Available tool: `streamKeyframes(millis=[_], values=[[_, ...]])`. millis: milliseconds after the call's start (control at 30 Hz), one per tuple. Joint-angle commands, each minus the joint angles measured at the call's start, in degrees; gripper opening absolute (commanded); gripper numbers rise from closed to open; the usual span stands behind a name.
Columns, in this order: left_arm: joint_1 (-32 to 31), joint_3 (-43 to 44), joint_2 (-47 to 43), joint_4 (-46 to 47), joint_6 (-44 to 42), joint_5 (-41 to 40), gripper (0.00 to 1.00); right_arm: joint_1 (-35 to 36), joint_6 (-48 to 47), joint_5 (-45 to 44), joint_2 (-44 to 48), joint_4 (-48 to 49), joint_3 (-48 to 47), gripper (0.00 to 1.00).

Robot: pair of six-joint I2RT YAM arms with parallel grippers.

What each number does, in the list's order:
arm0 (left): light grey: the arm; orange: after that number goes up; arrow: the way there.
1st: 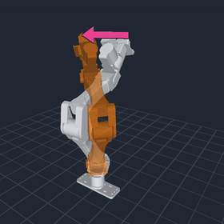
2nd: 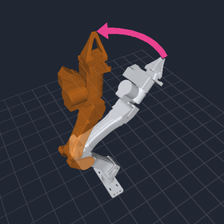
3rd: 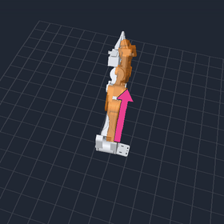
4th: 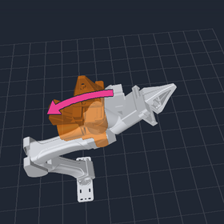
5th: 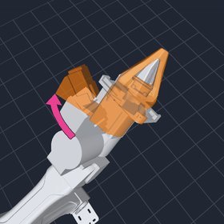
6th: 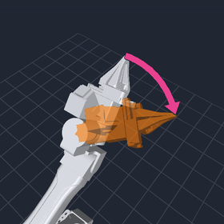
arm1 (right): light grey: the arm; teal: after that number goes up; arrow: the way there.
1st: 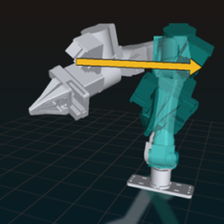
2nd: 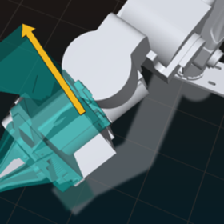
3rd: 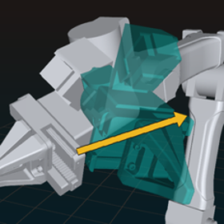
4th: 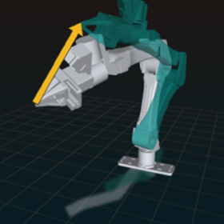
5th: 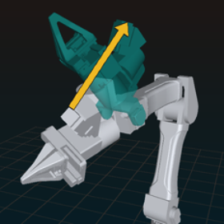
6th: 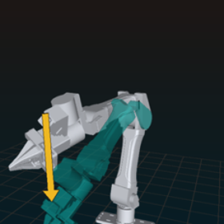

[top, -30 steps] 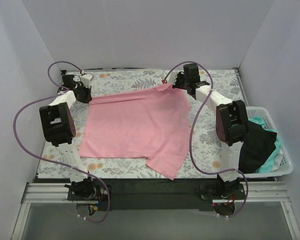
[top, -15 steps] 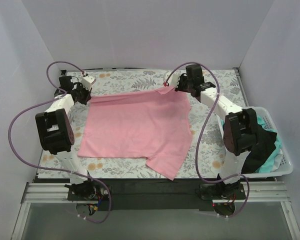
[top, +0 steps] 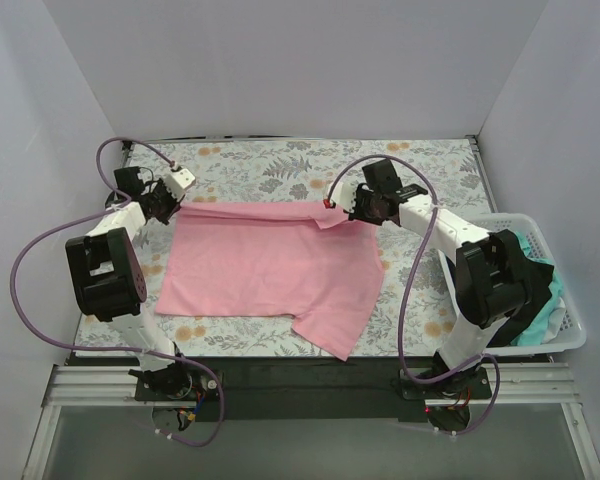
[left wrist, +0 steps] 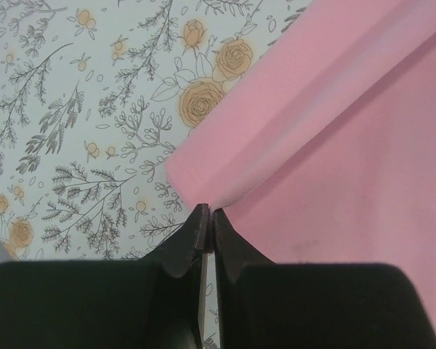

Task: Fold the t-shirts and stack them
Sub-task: Fold the tshirt

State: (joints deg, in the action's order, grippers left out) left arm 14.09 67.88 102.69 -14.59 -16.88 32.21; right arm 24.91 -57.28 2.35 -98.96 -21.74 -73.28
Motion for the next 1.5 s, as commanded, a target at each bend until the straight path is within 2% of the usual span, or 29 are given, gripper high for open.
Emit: streamKeyframes(millis=[0, 233, 567, 733, 900, 1033, 1167, 1200, 1233, 1300, 1333, 1367, 1467], values=[[0.5, -1.6, -2.33, 1.58, -4.82, 0.67, 0.0, 0.93, 3.39, 1.08, 3.94, -3.22, 1.46, 0.01], [0.5, -2.05, -0.74, 2.64, -6.41, 0.22, 0.0, 3.65, 6.47, 0.81, 2.98, -6.9, 1.39, 0.01], [0.85, -3.8, -4.96, -0.53, -10.62, 3.65, 0.0, 3.84, 9.2, 1.25, 3.6, -11.57, -0.99, 0.01], [0.86, -7.05, -5.49, -1.06, -14.48, 2.34, 0.0, 4.1, 9.55, 1.87, 2.98, -12.1, 0.41, 0.01], [0.86, -7.49, -3.29, -0.18, -14.67, 0.4, 0.0, 4.27, 9.99, 1.96, 1.05, -12.36, 1.03, 0.01], [0.85, -7.58, -2.94, 0.0, -14.84, 0.57, 0.1, 4.19, 10.25, 2.31, 0.08, -13.5, 0.94, 0.01], [2.52, -6.8, -4.6, -2.45, -16.51, 3.38, 0.21, 4.1, 9.38, 2.39, 1.56, -17.19, -0.46, 0.13], [3.22, -5.14, -5.04, -6.29, -17.12, 4.43, 0.23, 3.92, 9.11, 2.74, 2.18, -17.98, -1.25, 0.16], [4.01, -3.73, -5.14, -9.03, -18.26, 5.84, 0.26, 3.84, 8.85, 4.31, 2.97, -18.86, -1.6, 0.27], [6.21, -1.36, -5.49, -17.17, -21.15, 9.44, 0.31, 3.57, 8.15, 5.82, 5.08, -22.11, -2.83, 0.39], [6.82, 1.09, -5.75, -20.01, -22.3, 10.41, 0.33, 3.4, 8.06, 7.65, 5.61, -23.6, -4.58, 0.52], [7.53, 1.99, -5.93, -24.13, -23.01, 11.99, 0.33, 3.13, 8.14, 8.71, 6.14, -25.88, -5.64, 0.55], [7.27, 3.31, -6.37, -26.63, -22.76, 13.14, 0.38, 2.43, 9.9, 12.06, 5.36, -27.65, -9.68, 0.58]])
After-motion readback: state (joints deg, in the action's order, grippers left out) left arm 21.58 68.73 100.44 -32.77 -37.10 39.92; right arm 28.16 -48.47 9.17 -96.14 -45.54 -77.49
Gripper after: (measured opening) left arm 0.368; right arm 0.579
